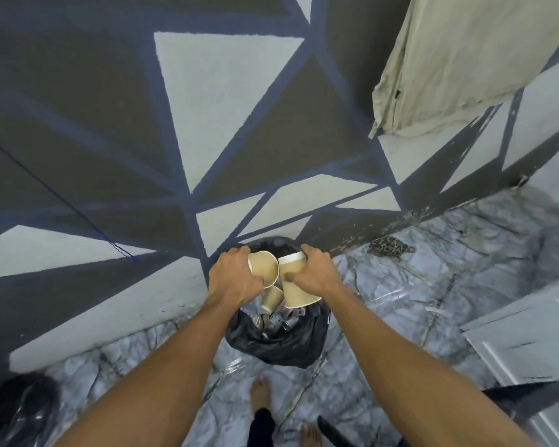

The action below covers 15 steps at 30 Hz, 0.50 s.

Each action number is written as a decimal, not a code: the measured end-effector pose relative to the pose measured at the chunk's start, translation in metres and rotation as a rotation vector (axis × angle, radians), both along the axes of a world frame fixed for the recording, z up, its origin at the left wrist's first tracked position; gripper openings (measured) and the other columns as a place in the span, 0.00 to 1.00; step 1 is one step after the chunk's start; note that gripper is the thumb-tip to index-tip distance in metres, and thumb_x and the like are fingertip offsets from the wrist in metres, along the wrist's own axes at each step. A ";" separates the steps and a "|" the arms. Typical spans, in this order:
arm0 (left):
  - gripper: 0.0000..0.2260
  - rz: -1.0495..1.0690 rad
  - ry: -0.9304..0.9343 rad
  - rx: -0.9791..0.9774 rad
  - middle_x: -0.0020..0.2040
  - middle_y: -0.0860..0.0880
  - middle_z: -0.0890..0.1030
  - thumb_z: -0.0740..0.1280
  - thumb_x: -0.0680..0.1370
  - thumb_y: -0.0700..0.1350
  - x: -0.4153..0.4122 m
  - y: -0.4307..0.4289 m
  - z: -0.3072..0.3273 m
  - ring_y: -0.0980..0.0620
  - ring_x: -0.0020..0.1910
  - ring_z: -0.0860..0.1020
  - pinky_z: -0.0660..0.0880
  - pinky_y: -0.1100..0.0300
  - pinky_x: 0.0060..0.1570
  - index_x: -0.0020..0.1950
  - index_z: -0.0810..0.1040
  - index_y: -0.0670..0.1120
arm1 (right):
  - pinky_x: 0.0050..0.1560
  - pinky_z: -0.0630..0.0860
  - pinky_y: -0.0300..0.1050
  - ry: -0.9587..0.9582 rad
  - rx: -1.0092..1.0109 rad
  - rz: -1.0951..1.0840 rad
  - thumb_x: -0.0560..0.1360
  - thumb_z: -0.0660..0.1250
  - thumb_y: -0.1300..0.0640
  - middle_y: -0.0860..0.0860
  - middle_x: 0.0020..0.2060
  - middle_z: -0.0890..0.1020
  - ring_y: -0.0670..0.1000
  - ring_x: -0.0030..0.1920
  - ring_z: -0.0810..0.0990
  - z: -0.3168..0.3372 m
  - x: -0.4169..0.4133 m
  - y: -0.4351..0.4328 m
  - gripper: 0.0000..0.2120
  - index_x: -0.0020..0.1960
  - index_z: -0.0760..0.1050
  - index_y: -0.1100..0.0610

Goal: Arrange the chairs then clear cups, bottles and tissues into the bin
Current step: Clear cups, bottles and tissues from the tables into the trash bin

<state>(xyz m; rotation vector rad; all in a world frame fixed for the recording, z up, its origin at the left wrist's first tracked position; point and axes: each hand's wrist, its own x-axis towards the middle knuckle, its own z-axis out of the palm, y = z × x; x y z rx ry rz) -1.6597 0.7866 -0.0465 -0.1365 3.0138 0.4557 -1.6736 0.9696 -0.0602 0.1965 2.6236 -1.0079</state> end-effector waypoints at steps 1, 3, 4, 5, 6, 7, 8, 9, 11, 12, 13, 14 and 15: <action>0.26 0.002 -0.005 0.005 0.54 0.49 0.80 0.74 0.63 0.52 -0.010 -0.004 -0.004 0.45 0.52 0.78 0.78 0.50 0.49 0.60 0.76 0.50 | 0.58 0.76 0.51 -0.010 0.005 -0.017 0.65 0.78 0.46 0.56 0.61 0.79 0.59 0.60 0.77 -0.005 -0.007 -0.004 0.40 0.71 0.68 0.57; 0.25 -0.004 -0.007 0.014 0.53 0.49 0.80 0.73 0.63 0.51 -0.030 -0.012 -0.011 0.45 0.51 0.78 0.78 0.51 0.48 0.59 0.76 0.50 | 0.57 0.75 0.49 -0.033 0.006 -0.045 0.64 0.78 0.45 0.56 0.61 0.79 0.58 0.60 0.77 -0.016 -0.022 -0.013 0.42 0.72 0.66 0.56; 0.24 -0.010 -0.008 0.021 0.53 0.48 0.80 0.73 0.63 0.50 -0.041 -0.017 -0.015 0.45 0.51 0.78 0.78 0.51 0.48 0.58 0.76 0.50 | 0.56 0.75 0.48 -0.048 0.004 -0.055 0.64 0.78 0.45 0.56 0.62 0.79 0.57 0.61 0.77 -0.020 -0.030 -0.018 0.43 0.73 0.65 0.57; 0.24 -0.016 -0.015 0.030 0.53 0.48 0.80 0.73 0.63 0.50 -0.052 -0.022 -0.019 0.44 0.51 0.78 0.78 0.51 0.48 0.58 0.76 0.49 | 0.56 0.75 0.47 -0.062 0.007 -0.066 0.64 0.78 0.44 0.55 0.62 0.79 0.57 0.61 0.77 -0.025 -0.037 -0.023 0.44 0.73 0.65 0.57; 0.24 -0.023 -0.023 0.036 0.54 0.48 0.80 0.73 0.63 0.50 -0.064 -0.026 -0.023 0.44 0.52 0.77 0.78 0.50 0.48 0.58 0.76 0.49 | 0.57 0.75 0.48 -0.082 0.020 -0.079 0.64 0.78 0.44 0.56 0.63 0.78 0.57 0.62 0.77 -0.030 -0.046 -0.027 0.44 0.74 0.64 0.57; 0.25 -0.027 -0.035 0.036 0.54 0.48 0.80 0.73 0.63 0.50 -0.076 -0.031 -0.027 0.44 0.52 0.77 0.78 0.50 0.49 0.59 0.76 0.49 | 0.58 0.75 0.49 -0.102 0.039 -0.090 0.65 0.77 0.43 0.56 0.64 0.78 0.57 0.63 0.76 -0.034 -0.053 -0.032 0.45 0.74 0.62 0.57; 0.27 -0.031 -0.054 0.027 0.56 0.47 0.79 0.73 0.63 0.50 -0.087 -0.036 -0.032 0.44 0.54 0.77 0.77 0.49 0.51 0.61 0.74 0.49 | 0.59 0.75 0.50 -0.126 0.064 -0.103 0.66 0.77 0.41 0.56 0.65 0.77 0.58 0.64 0.76 -0.037 -0.060 -0.037 0.47 0.76 0.59 0.57; 0.29 -0.035 -0.085 0.003 0.58 0.47 0.79 0.73 0.64 0.51 -0.097 -0.041 -0.037 0.43 0.56 0.76 0.77 0.48 0.53 0.64 0.72 0.48 | 0.60 0.75 0.51 -0.140 0.089 -0.115 0.66 0.76 0.40 0.57 0.66 0.76 0.59 0.65 0.75 -0.041 -0.067 -0.041 0.48 0.77 0.57 0.57; 0.34 -0.053 -0.178 -0.067 0.62 0.46 0.76 0.74 0.64 0.52 -0.113 -0.049 -0.050 0.42 0.60 0.74 0.74 0.45 0.57 0.68 0.68 0.47 | 0.60 0.75 0.51 -0.147 0.113 -0.127 0.67 0.75 0.40 0.57 0.66 0.76 0.59 0.65 0.75 -0.049 -0.078 -0.048 0.46 0.76 0.59 0.56; 0.35 -0.069 -0.225 -0.086 0.63 0.45 0.75 0.74 0.64 0.53 -0.117 -0.052 -0.057 0.42 0.61 0.74 0.74 0.44 0.58 0.68 0.67 0.47 | 0.60 0.76 0.51 -0.151 0.112 -0.131 0.68 0.74 0.41 0.57 0.65 0.77 0.59 0.64 0.76 -0.051 -0.083 -0.051 0.42 0.74 0.61 0.56; 0.34 -0.083 -0.264 -0.092 0.63 0.45 0.76 0.75 0.65 0.53 -0.120 -0.056 -0.063 0.41 0.61 0.74 0.74 0.44 0.58 0.67 0.67 0.46 | 0.61 0.76 0.52 -0.158 0.110 -0.132 0.68 0.74 0.42 0.57 0.64 0.78 0.59 0.64 0.76 -0.053 -0.087 -0.052 0.39 0.73 0.64 0.56; 0.33 -0.095 -0.293 -0.093 0.62 0.45 0.77 0.74 0.66 0.53 -0.122 -0.059 -0.069 0.41 0.61 0.75 0.74 0.44 0.58 0.67 0.68 0.46 | 0.61 0.76 0.52 -0.167 0.107 -0.135 0.69 0.74 0.44 0.57 0.64 0.78 0.59 0.64 0.76 -0.055 -0.090 -0.054 0.37 0.71 0.66 0.57; 0.31 -0.106 -0.314 -0.089 0.62 0.45 0.78 0.74 0.66 0.52 -0.123 -0.062 -0.073 0.42 0.61 0.76 0.75 0.44 0.58 0.67 0.68 0.46 | 0.61 0.76 0.51 -0.175 0.111 -0.134 0.69 0.74 0.44 0.57 0.62 0.79 0.59 0.63 0.76 -0.057 -0.093 -0.055 0.35 0.70 0.69 0.57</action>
